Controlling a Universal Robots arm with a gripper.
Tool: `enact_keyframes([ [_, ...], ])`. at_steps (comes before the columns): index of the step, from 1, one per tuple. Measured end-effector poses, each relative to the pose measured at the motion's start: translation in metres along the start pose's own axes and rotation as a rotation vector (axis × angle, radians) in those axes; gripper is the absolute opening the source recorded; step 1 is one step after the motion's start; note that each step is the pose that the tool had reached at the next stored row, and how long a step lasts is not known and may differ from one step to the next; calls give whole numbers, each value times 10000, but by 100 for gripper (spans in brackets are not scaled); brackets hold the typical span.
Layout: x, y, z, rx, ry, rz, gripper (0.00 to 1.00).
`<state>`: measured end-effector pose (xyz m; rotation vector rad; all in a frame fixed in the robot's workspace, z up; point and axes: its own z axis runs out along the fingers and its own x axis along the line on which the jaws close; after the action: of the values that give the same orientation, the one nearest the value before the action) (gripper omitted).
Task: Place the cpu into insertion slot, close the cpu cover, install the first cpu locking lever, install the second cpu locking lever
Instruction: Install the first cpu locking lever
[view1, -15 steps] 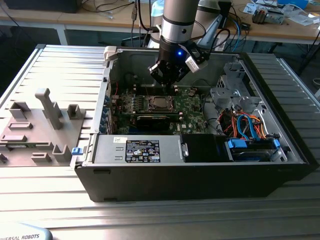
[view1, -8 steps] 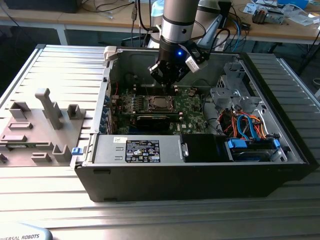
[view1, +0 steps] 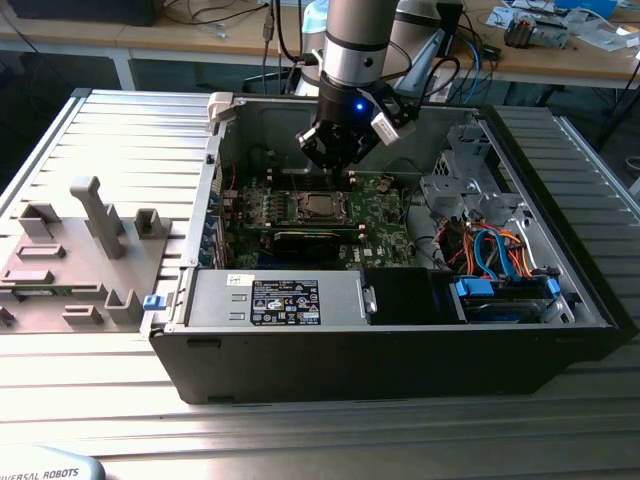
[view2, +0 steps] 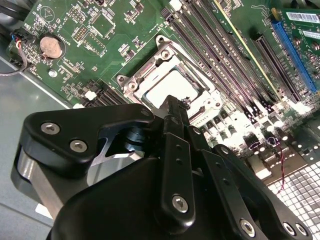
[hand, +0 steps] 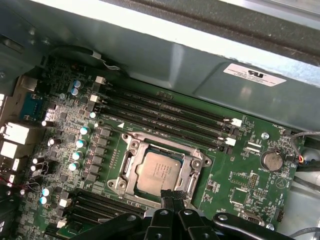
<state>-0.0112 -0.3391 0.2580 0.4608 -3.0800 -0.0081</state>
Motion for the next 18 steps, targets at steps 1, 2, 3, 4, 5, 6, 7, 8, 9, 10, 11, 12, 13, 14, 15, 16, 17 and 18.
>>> enact_keyframes([
  [1, 0, 0, 0, 0, 0, -5, 11],
  [2, 0, 0, 0, 0, 0, -11, 11],
  [3, 0, 0, 0, 0, 0, -22, 11],
  [4, 0, 0, 0, 1, 1, -30, 11],
  [5, 0, 0, 0, 1, 0, -34, 11],
  [6, 0, 0, 0, 1, 1, -41, 11],
  [7, 0, 0, 0, 1, 1, -46, 11],
  [8, 0, 0, 0, 1, 1, -54, 11],
  [9, 0, 0, 0, 1, 1, -63, 11],
  [10, 0, 0, 0, 2, 1, -69, 11],
  [11, 0, 0, 0, 2, 0, -75, 11],
  [12, 0, 0, 0, 2, 0, -80, 11],
  [13, 0, 0, 0, 2, 1, -86, 11],
  [14, 0, 0, 0, 2, 1, -96, 11],
  [15, 0, 0, 0, 3, 0, -104, 11],
  [16, 0, 0, 0, 3, 0, -111, 11],
  [17, 0, 0, 0, 3, 0, -118, 11],
  [18, 0, 0, 0, 3, 1, -124, 11],
])
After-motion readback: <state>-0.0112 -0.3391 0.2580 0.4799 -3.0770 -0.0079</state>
